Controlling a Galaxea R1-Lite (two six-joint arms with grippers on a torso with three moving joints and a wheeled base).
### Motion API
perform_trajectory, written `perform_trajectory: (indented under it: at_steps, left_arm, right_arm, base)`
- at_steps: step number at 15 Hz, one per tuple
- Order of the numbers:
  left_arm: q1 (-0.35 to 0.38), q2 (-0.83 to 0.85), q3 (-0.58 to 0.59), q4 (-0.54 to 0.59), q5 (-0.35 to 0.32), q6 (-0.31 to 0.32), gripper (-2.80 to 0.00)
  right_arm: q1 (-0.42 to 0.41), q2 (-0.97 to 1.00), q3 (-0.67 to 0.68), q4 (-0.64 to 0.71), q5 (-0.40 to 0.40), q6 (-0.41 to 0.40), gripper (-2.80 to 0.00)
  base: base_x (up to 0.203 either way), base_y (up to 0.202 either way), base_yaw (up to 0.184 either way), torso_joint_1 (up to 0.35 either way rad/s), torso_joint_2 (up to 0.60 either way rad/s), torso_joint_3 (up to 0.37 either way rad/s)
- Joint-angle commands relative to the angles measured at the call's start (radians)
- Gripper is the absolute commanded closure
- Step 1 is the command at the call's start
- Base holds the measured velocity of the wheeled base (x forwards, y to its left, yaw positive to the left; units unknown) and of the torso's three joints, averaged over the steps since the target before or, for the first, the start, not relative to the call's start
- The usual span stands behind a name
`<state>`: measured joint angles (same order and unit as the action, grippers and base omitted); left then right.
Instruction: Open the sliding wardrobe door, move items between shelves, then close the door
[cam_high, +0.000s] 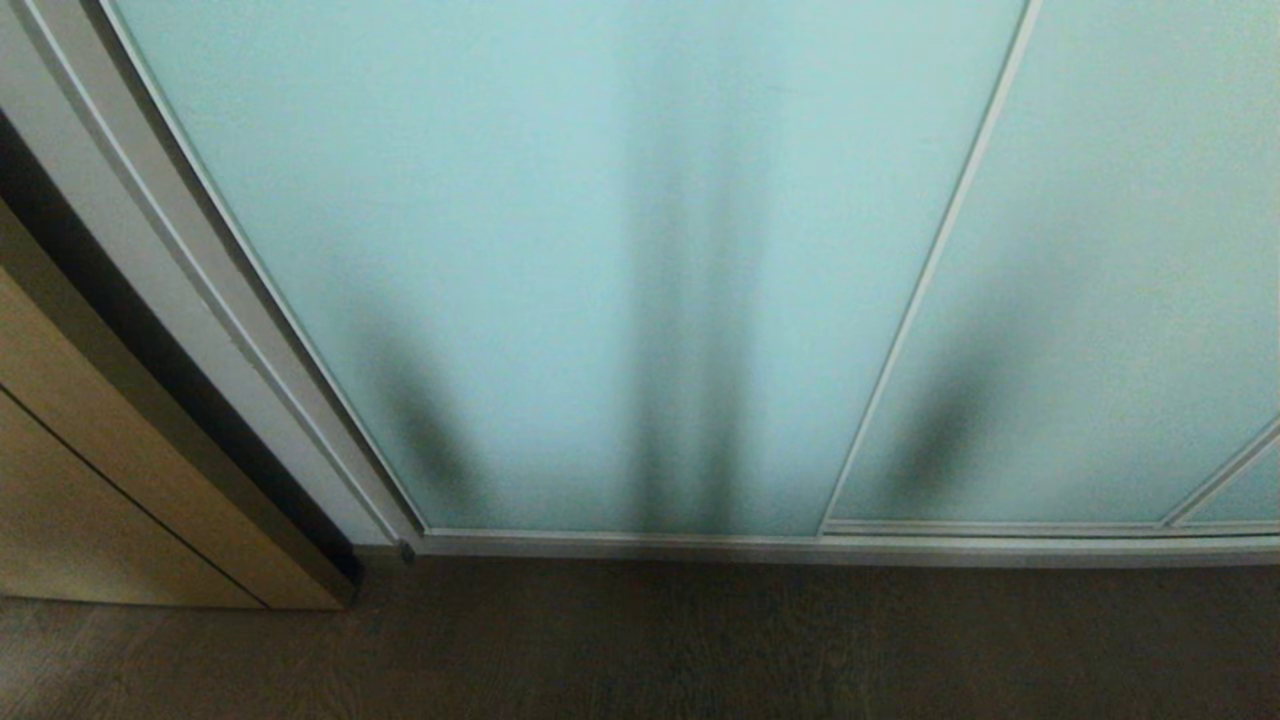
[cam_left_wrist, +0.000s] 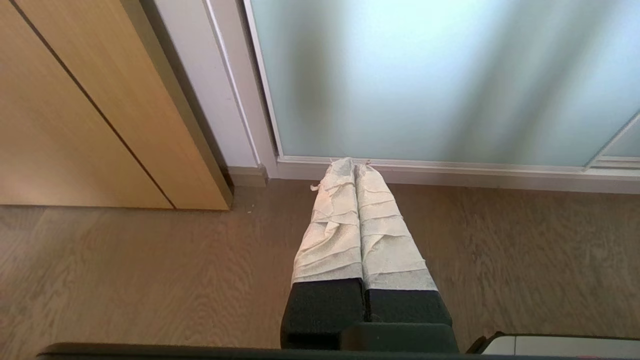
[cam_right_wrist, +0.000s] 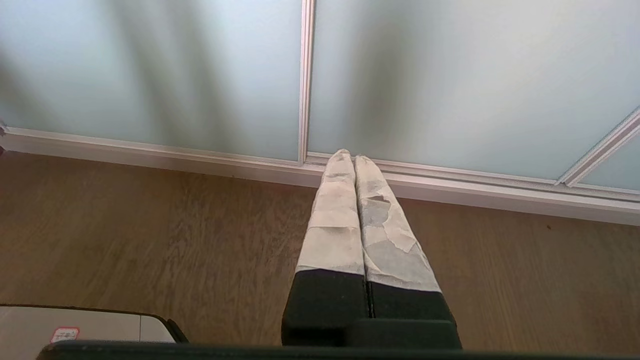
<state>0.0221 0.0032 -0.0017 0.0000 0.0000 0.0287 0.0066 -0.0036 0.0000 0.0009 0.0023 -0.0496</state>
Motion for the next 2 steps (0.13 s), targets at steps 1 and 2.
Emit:
perform_trajectory:
  at_steps: [1,2]
  left_arm:
    - [0.001,0.0,0.0,0.0,0.0,0.0,0.0]
    - [0.001,0.0,0.0,0.0,0.0,0.0,0.0]
  right_arm:
    - [0.001,-0.001,0.0,0.001,0.001,-0.001,0.0]
    - [0.0,-0.002,0.002,0.001,0.001,-0.001,0.0]
  base:
    - [0.0,0.0,0.0,0.0,0.0,0.0]
    - [0.0,0.0,0.0,0.0,0.0,0.0]
